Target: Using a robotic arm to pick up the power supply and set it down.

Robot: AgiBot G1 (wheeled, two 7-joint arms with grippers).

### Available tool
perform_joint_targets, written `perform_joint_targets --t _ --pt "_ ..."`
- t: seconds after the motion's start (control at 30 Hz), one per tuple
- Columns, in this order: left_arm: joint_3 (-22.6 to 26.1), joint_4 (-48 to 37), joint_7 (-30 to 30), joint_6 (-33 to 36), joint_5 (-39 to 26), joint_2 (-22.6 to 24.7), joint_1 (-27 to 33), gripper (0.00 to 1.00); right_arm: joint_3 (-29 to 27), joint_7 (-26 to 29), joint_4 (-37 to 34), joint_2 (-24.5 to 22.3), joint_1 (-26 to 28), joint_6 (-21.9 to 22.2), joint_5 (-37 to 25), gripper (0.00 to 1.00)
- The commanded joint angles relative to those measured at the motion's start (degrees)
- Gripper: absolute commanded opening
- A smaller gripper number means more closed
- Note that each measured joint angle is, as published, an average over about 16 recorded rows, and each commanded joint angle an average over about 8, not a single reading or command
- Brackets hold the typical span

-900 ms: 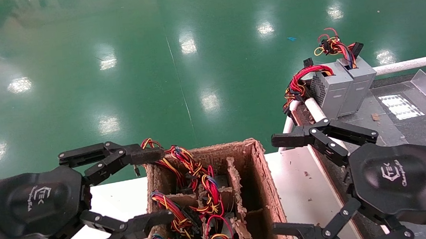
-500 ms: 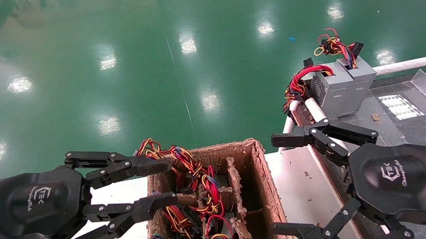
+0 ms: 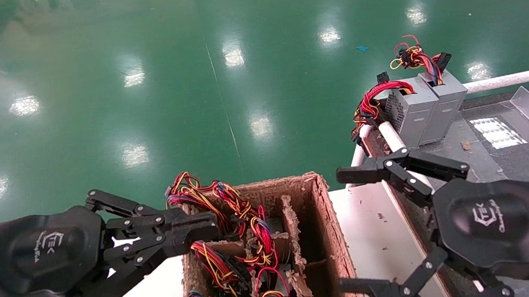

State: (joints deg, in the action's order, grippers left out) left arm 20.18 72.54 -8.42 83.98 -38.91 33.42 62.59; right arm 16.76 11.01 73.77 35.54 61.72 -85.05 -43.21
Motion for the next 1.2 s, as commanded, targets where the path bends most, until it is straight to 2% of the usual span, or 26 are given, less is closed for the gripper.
perform_joint_targets --t 0.03,0.07,0.3,0.33,0.43,0.47,0.7,0.73,1.2 --pt "0.00 0.00 0.00 0.00 0.00 0.00 0.00 0.00 0.12 -0.02 0.03 0.16 0.03 0.19 -0.26 1.00" --pt "0.00 0.00 0.00 0.00 0.00 0.00 0.00 0.06 0.39 0.12 0.20 0.31 0.05 0.36 -0.70 1.00" --pt "0.01 -0.01 0.01 0.00 0.00 0.00 0.01 0.94 3.87 2.54 1.52 1.72 0.04 0.53 -5.26 1.00" --pt "0.01 -0.01 0.01 0.00 0.00 0.00 0.01 1.00 4.71 3.06 1.66 2.13 0.05 0.41 -6.29 1.00" --pt "0.01 -0.01 0.01 0.00 0.01 0.00 0.01 1.00 7.53 4.74 2.01 3.77 0.26 -0.01 -9.77 1.00" --pt "0.01 -0.01 0.01 0.00 0.01 0.00 0.01 1.00 8.54 5.27 2.11 4.45 0.37 -0.16 -11.00 0.96" --pt "0.02 -0.01 0.01 0.00 0.01 0.00 0.01 1.00 14.05 6.82 2.84 9.33 1.01 -0.75 -17.81 0.09" --pt "0.02 -0.01 0.01 0.00 0.01 0.00 0.01 1.00 14.59 6.77 2.93 9.91 1.05 -0.61 -18.64 0.00" --pt "0.03 -0.01 0.01 0.00 0.02 -0.01 0.01 1.00 18.37 7.11 3.37 15.25 0.65 4.68 -26.94 0.00"
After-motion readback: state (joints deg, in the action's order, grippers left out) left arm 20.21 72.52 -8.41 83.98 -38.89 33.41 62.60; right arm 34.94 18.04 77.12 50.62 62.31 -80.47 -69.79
